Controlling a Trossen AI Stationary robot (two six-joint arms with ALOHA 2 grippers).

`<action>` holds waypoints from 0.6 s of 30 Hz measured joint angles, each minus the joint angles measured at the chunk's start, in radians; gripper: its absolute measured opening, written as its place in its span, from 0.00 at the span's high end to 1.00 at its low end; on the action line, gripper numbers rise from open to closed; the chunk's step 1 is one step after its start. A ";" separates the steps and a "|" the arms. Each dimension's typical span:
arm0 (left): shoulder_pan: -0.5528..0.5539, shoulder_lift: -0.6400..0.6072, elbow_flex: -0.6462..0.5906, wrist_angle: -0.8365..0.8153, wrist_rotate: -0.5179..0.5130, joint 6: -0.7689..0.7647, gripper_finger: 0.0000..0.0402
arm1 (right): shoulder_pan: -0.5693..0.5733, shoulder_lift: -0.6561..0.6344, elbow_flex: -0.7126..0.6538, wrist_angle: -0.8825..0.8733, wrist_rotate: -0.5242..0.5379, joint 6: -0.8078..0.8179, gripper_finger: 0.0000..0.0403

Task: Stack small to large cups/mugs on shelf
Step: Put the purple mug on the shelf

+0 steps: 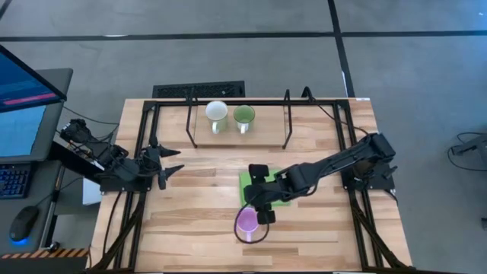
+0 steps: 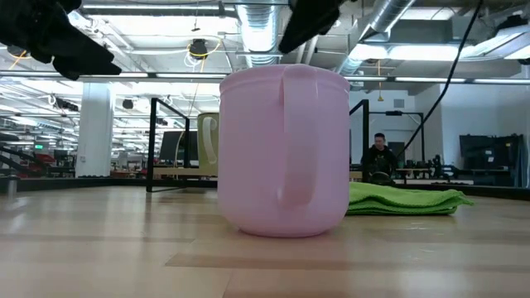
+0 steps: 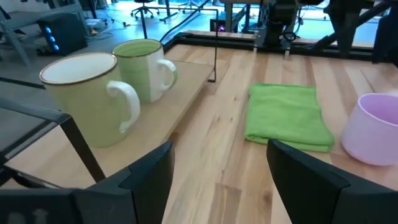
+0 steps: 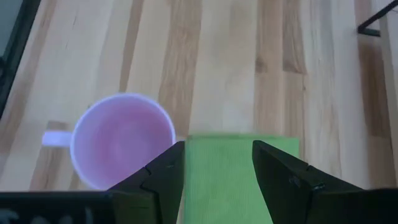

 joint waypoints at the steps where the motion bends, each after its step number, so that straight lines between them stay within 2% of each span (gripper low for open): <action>1: 0.000 0.000 0.000 -0.001 0.000 0.000 0.39 | 0.000 0.012 0.004 0.000 -0.003 0.000 0.48; 12: 0.000 0.000 0.000 -0.006 0.026 -0.001 0.39 | 0.003 0.067 0.014 0.004 -0.089 0.047 0.48; 18: 0.000 0.000 0.000 -0.007 0.026 -0.001 0.39 | 0.012 0.081 0.015 0.020 -0.093 0.082 0.48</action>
